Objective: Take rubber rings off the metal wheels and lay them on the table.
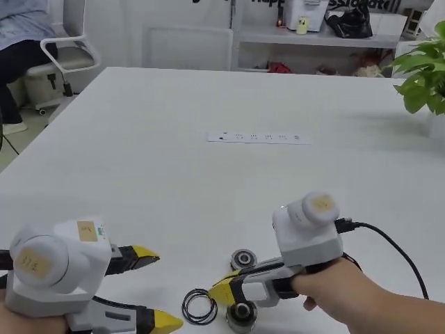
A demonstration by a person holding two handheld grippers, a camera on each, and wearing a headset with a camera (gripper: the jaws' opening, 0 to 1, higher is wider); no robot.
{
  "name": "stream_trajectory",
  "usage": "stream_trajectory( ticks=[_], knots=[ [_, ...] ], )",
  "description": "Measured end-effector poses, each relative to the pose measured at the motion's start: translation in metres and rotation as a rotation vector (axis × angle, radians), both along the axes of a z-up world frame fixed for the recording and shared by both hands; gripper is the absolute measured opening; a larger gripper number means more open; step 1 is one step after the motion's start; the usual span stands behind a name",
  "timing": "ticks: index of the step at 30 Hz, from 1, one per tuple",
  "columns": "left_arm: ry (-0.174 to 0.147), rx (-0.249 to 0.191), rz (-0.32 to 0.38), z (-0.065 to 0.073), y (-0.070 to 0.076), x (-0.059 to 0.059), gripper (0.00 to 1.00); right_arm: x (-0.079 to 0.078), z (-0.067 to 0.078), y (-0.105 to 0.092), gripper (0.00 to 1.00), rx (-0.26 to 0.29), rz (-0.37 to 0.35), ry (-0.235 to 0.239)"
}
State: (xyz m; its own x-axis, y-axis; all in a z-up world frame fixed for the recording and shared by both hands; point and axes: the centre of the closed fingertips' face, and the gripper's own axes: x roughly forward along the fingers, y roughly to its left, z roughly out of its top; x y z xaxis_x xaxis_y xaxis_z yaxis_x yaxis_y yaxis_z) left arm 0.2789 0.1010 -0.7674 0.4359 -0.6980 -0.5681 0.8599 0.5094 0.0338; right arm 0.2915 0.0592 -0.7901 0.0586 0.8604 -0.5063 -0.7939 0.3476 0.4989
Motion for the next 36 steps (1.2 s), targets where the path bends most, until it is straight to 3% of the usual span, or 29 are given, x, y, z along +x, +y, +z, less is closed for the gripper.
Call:
stream_trajectory(
  ticks=[17,36],
  knots=[
    [0.003,-0.001,-0.002,0.002,-0.002,0.005,0.62,0.014,0.01,-0.012,0.05,0.024,-0.044,-0.018],
    [-0.005,0.003,-0.006,0.009,-0.006,0.017,0.62,0.036,0.021,-0.04,0.05,0.025,-0.116,-0.05]
  ],
)
